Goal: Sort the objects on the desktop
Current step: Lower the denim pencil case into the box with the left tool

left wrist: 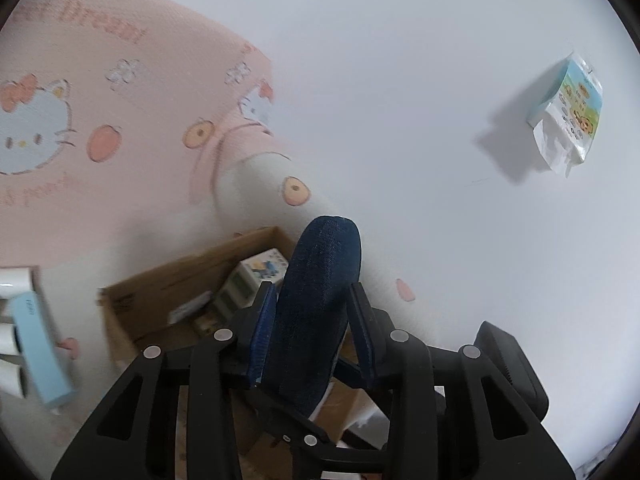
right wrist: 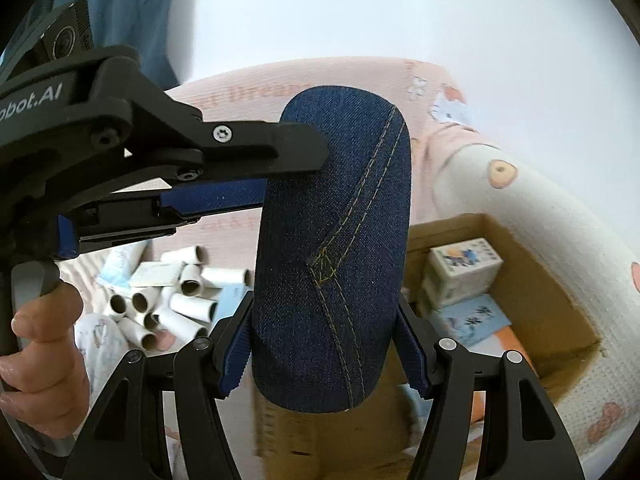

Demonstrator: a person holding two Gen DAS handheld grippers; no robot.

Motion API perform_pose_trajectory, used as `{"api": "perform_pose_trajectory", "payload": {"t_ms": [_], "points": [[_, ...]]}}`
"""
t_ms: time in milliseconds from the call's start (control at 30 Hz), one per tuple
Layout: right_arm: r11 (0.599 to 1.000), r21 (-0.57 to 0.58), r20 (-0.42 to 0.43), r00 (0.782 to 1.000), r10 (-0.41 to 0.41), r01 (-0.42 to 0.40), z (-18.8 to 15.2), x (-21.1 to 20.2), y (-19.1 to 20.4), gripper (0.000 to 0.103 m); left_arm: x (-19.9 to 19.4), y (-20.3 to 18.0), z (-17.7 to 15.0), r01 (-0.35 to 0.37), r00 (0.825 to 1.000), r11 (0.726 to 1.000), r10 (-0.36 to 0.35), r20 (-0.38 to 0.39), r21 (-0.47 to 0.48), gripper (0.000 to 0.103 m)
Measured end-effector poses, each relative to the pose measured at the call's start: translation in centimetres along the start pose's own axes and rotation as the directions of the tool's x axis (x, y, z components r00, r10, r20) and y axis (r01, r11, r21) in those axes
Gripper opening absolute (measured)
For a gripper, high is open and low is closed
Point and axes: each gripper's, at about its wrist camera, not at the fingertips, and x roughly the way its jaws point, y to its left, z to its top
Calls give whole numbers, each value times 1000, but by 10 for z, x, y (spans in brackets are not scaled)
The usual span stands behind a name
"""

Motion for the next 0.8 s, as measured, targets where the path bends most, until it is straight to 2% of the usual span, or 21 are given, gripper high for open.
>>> {"api": "perform_pose_trajectory", "payload": {"t_ms": [100, 300, 600, 733, 800], "points": [[1000, 8, -17, 1000, -19, 19, 3, -10, -12, 62, 20, -7, 1, 7, 1000, 1000, -7, -14, 10, 40], [998, -5, -93, 994, -65, 65, 5, 11, -49, 62, 61, -11, 1, 16, 999, 1000, -16, -43, 2, 40], [989, -98, -182, 975, -125, 109, 2, 44, -95, 62, 118, 14, 0, 65, 992, 988, -78, -94, -139, 40], [979, -152, -229, 959, -168, 135, 2, 55, -104, 62, 140, 30, -4, 107, 985, 968, -135, -110, -229, 41], [969, -197, -264, 944, -201, 151, 2, 63, -109, 62, 150, 39, -7, 122, 978, 955, -163, -130, -272, 41]]}}
